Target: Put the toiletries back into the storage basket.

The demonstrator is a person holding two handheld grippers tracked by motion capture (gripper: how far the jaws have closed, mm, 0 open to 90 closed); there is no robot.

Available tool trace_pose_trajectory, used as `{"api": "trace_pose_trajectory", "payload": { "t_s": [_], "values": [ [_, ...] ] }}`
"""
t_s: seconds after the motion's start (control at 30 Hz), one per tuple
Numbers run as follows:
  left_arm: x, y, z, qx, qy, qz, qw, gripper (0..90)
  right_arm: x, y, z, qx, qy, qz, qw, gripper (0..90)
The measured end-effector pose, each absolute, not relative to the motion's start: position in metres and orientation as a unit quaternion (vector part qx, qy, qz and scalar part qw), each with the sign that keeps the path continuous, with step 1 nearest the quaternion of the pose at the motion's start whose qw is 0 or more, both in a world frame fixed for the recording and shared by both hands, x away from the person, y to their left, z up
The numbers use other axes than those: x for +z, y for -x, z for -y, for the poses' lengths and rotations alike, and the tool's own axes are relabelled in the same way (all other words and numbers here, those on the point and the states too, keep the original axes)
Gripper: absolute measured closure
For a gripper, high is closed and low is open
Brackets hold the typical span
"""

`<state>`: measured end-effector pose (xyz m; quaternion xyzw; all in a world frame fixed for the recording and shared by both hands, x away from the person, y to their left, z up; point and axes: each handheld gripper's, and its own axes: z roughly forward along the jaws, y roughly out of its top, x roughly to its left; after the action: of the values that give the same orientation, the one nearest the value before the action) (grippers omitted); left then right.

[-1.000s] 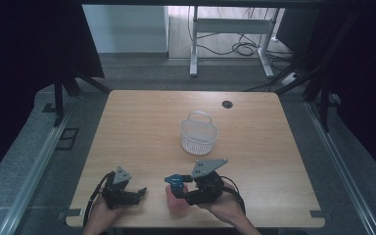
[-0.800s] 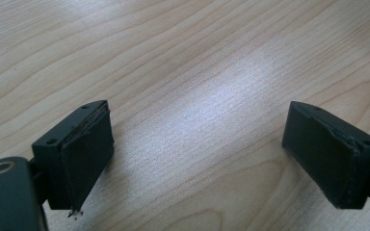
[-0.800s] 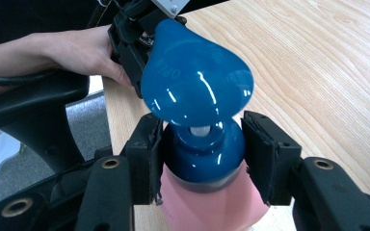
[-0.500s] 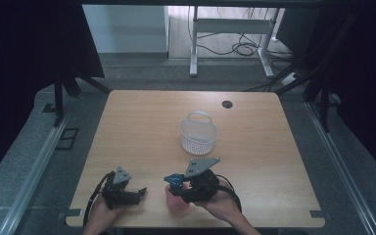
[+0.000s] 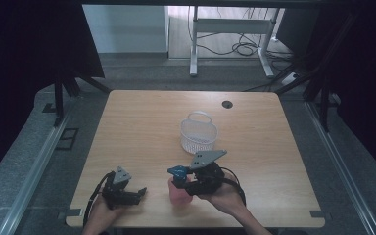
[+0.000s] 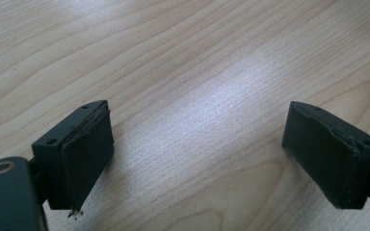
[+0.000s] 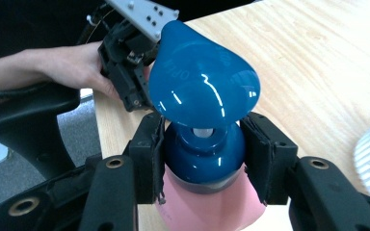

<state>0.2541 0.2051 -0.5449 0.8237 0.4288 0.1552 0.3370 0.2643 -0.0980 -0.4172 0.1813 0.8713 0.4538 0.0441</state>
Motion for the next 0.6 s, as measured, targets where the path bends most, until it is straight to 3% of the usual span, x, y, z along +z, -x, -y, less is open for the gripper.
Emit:
{"api": "trace_pose_trajectory", "payload": {
  "t_s": [0.6],
  "values": [
    [-0.545,-0.254,-0.205,0.156,-0.824,-0.428,0.337,10.5,-0.394,-0.292,0.117,0.459,-0.208,-0.861,0.065,52.2]
  ]
}}
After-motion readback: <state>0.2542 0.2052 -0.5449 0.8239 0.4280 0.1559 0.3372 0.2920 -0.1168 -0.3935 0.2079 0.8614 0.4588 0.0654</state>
